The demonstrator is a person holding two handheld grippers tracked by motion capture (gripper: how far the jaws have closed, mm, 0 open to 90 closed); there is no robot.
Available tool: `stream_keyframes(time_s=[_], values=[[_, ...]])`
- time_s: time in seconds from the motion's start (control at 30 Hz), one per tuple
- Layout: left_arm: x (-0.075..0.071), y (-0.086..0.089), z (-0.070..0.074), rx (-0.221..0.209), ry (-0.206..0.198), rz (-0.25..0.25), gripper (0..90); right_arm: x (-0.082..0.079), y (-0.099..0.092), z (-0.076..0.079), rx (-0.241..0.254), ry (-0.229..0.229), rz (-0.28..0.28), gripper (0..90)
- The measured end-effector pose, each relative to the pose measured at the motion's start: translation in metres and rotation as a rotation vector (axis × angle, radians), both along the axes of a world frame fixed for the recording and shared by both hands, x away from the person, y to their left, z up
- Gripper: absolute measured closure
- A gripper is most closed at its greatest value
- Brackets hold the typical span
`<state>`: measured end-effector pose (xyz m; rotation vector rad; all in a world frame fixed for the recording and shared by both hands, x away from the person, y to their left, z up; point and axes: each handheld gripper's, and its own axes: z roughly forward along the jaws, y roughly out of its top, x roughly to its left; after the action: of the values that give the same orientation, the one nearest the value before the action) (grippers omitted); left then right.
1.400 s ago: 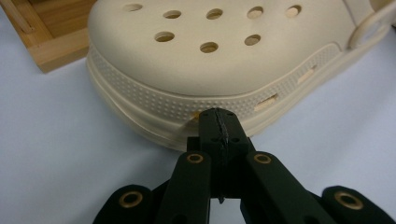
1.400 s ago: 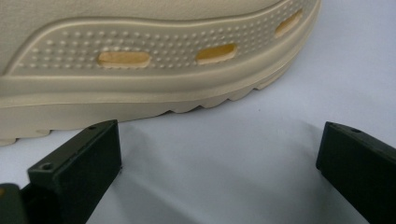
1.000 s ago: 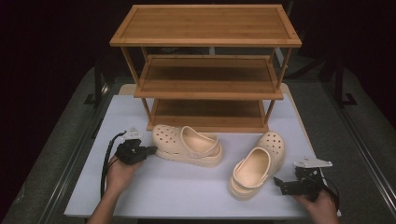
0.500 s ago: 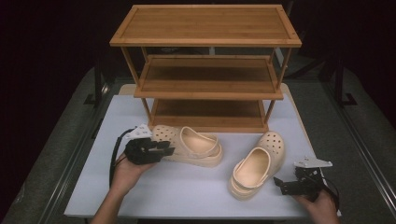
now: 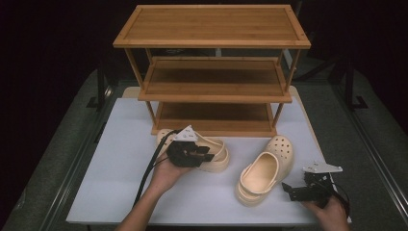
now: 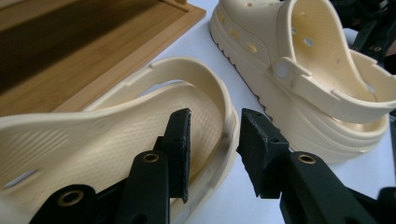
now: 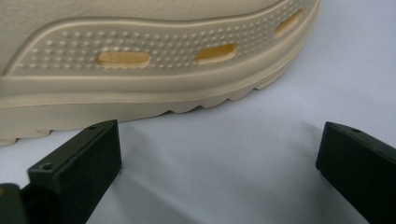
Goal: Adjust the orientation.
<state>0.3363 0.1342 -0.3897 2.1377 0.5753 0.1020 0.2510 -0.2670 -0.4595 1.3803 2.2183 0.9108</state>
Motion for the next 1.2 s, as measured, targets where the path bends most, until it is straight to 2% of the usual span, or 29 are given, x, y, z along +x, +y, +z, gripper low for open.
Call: stream_keyframes(time_s=[0.03,0.07,0.1,0.17,0.43,0.57,0.63,0.77,0.8,0.9,1.03,1.2], values=[[0.001,-0.003,-0.004,0.019,0.012,-0.021,74.9,0.0,0.0,0.0,0.0,0.0,0.0,0.0],[0.001,-0.003,-0.004,0.019,0.012,-0.021,79.2,0.0,0.0,0.0,0.001,0.0,0.0,0.0],[0.0,-0.003,-0.006,0.035,0.016,-0.041,81.1,0.0,0.0,0.0,0.001,0.0,0.0,0.0],[0.0,-0.002,-0.005,0.036,0.019,-0.042,83.4,0.0,0.0,0.0,0.001,0.001,0.0,0.0],[-0.012,0.007,0.001,0.073,0.049,-0.091,84.3,0.0,0.0,0.0,0.0,-0.001,0.001,0.0],[-0.023,0.018,0.003,0.089,0.063,-0.119,84.2,0.0,0.0,0.0,0.0,-0.001,0.001,0.0],[-0.031,0.029,0.004,0.085,0.077,-0.132,84.1,0.0,0.0,0.0,0.0,0.0,0.0,0.0],[-0.038,0.039,0.005,0.082,0.095,-0.136,83.8,0.0,0.0,0.0,0.0,0.0,0.0,0.0],[-0.042,0.045,0.005,0.077,0.101,-0.136,83.5,0.0,0.0,0.0,0.0,0.0,-0.001,0.0],[-0.045,0.048,0.003,0.067,0.11,-0.141,82.6,0.0,0.0,0.0,-0.001,-0.001,0.0,0.0],[-0.045,0.049,0.004,0.04,0.103,-0.149,73.7,0.0,0.0,0.0,0.0,-0.001,0.0,0.0],[-0.044,0.058,0.016,0.012,0.069,-0.099,63.8,0.0,0.0,0.0,0.0,-0.001,0.0,0.0]])
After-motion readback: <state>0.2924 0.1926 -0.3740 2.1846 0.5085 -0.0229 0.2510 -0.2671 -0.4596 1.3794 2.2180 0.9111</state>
